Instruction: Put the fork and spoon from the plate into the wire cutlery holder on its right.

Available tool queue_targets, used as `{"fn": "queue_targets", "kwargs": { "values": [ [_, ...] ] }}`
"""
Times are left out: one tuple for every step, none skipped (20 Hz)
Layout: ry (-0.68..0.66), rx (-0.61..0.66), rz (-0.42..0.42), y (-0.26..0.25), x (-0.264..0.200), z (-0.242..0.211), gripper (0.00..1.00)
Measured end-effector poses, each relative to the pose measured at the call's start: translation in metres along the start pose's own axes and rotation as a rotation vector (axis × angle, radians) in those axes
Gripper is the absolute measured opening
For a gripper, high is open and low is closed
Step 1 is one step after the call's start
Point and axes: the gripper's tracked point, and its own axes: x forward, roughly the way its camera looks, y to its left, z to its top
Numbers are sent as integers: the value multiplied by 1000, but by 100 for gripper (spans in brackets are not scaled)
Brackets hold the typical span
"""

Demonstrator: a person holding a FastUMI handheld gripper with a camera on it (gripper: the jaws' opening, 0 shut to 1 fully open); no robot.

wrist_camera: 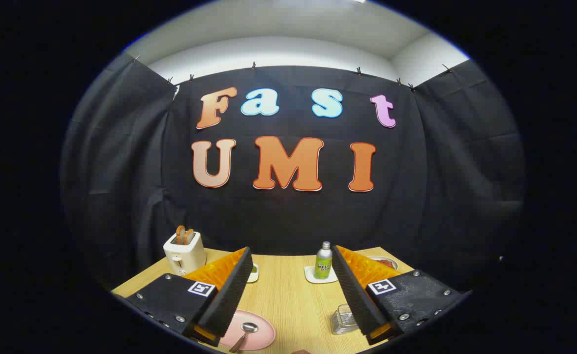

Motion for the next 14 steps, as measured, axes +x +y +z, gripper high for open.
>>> {"fn": "queue_targets", "kwargs": {
  "values": [
    [-10, -1, 4, 2, -1, 3, 97],
    [-19, -4, 6, 4, -1, 6, 97],
    [-28, -5, 13, 6, -1, 8, 97],
    [-40, -6, 19, 9, -2, 12, 97],
    [-51, -5, 24, 11, -1, 15, 97],
    [-63, -6, 27, 13, 0, 19, 97],
    [-75, -7, 32, 14, 0, 21, 97],
    [-86, -12, 35, 16, 1, 23, 97],
    [-90, -16, 37, 17, 3, 23, 97],
    [-89, -21, 40, 18, 4, 23, 97],
    [-89, -20, 43, 21, 4, 23, 97],
    [-93, -16, 48, 22, 5, 25, 97],
    [-97, -12, 49, 23, 5, 26, 97],
    [-96, -10, 53, 23, 7, 26, 97]
  ]
}}
